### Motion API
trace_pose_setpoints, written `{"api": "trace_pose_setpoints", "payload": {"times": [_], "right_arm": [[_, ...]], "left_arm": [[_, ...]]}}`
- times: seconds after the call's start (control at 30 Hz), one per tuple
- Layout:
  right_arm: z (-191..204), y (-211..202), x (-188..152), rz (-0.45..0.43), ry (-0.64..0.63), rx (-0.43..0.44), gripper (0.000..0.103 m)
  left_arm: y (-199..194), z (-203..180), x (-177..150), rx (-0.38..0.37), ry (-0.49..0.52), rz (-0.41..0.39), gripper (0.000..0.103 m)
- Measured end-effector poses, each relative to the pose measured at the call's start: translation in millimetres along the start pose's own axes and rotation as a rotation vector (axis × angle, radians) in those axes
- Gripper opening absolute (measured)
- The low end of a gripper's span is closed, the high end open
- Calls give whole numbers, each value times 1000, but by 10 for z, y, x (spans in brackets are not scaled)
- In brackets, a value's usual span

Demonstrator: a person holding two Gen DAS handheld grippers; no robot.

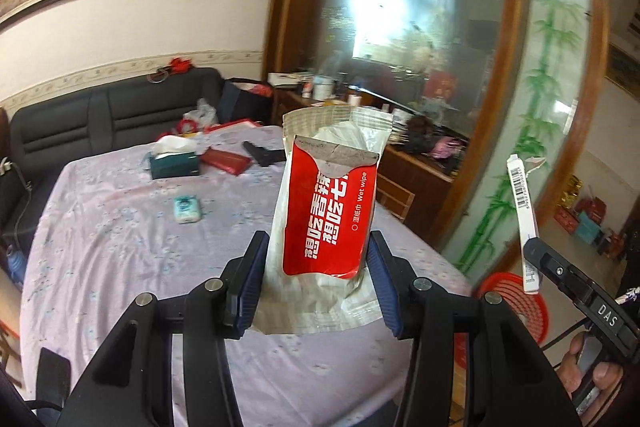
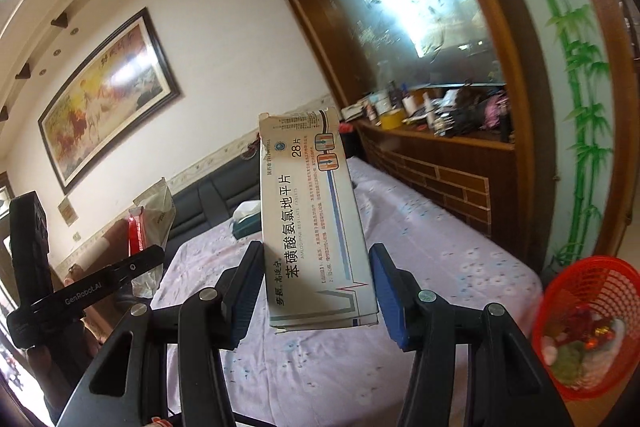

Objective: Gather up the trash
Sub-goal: 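Carry the wipes pack and medicine box over the red wastebasket with both tools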

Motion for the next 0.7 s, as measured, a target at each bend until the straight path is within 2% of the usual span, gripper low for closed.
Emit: {"api": "trace_pose_setpoints", "payload": {"times": [0.5, 0.7], "right_arm": [[-718, -1121, -18, -106, 89, -208, 57], [-1070, -1476, -61, -135, 139, -292, 57]], "left_arm": [[48, -1074, -368, -237, 106, 85, 48], [123, -1488, -533, -332, 146, 150, 48]]}}
Point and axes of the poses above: each gripper's, at about its wrist camera, not at the fingertips, and y roughly the way its jaws point, z to its left, x to its top, the point moved 9 cm from there along y, roughly the way its jaws point, and after that the axes turned 10 degrees about -y, right-handed, at the moved point
